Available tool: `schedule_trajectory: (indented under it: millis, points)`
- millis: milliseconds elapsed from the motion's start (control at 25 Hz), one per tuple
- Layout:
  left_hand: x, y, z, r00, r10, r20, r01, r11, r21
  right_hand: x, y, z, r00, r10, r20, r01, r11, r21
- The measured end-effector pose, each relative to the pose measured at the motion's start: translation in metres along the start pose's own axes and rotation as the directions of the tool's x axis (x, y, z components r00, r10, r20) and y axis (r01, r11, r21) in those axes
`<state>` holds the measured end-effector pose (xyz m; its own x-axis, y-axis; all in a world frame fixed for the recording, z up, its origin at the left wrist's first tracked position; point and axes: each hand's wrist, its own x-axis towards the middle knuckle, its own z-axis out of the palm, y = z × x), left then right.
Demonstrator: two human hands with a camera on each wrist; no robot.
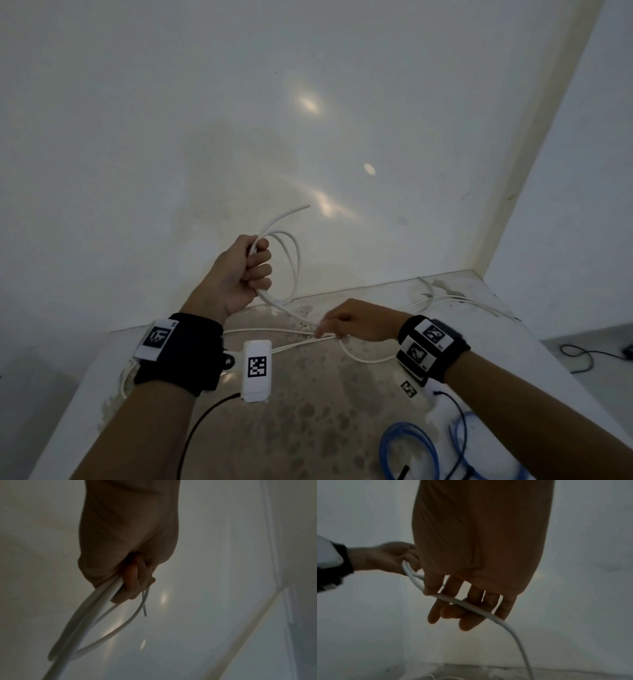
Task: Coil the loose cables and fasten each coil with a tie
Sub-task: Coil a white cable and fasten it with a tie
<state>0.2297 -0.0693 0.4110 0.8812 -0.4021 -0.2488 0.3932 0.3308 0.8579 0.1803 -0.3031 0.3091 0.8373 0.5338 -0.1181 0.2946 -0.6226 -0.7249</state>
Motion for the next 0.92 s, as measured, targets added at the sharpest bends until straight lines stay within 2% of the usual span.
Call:
schedule_trajectory:
  millis: [120, 240, 320, 400, 480, 560, 640, 720, 800, 840, 920]
  points:
    - [-0.008, 0.004, -0.008, 0.999, 0.006, -0.035, -0.003, 0.998, 0.063, -0.007, 0.031, -0.02, 0.988, 0.134, 0.076, -0.121, 0.98, -0.158]
    - [-0.015, 0.008, -0.011, 0.998, 0.01, -0.055, -0.001, 0.988, 0.155, -0.004, 0.045, -0.049, 0.965, 0.259, 0.034, -0.233, 0.913, -0.336]
    - [-0.022, 0.015, -0.014, 0.996, 0.053, -0.071, -0.035, 0.971, 0.235, -0.003, 0.048, -0.074, 0.933, 0.351, -0.075, -0.344, 0.815, -0.467]
    - [-0.028, 0.024, -0.019, 0.989, 0.12, -0.081, -0.088, 0.941, 0.327, -0.001, 0.046, -0.099, 0.891, 0.385, -0.24, -0.453, 0.774, -0.443]
    - [-0.032, 0.026, -0.025, 0.98, 0.181, -0.081, -0.13, 0.894, 0.43, 0.007, 0.037, -0.119, 0.837, 0.362, -0.411, -0.511, 0.785, -0.349]
    - [-0.03, 0.02, -0.027, 0.972, 0.227, -0.065, -0.156, 0.824, 0.545, 0.015, 0.021, -0.135, 0.767, 0.281, -0.577, -0.545, 0.76, -0.355]
    - [-0.025, 0.011, -0.028, 0.96, 0.274, -0.049, -0.181, 0.747, 0.64, 0.021, 0.006, -0.148, 0.688, 0.223, -0.691, -0.575, 0.748, -0.331]
    - [-0.017, 0.001, -0.025, 0.945, 0.322, -0.05, -0.204, 0.703, 0.681, 0.025, -0.01, -0.158, 0.614, 0.234, -0.754, -0.548, 0.814, -0.194]
    - [-0.004, -0.014, -0.015, 0.939, 0.333, -0.084, -0.209, 0.748, 0.63, 0.033, -0.026, -0.157, 0.561, 0.219, -0.798, -0.412, 0.91, -0.04]
    - [0.003, -0.023, -0.009, 0.946, 0.302, -0.116, -0.193, 0.815, 0.546, 0.037, -0.038, -0.151, 0.561, 0.198, -0.804, -0.323, 0.946, 0.008]
    - [0.015, -0.037, 0.007, 0.972, 0.166, -0.165, -0.112, 0.949, 0.296, 0.04, -0.065, -0.126, 0.621, 0.146, -0.77, -0.137, 0.988, 0.077]
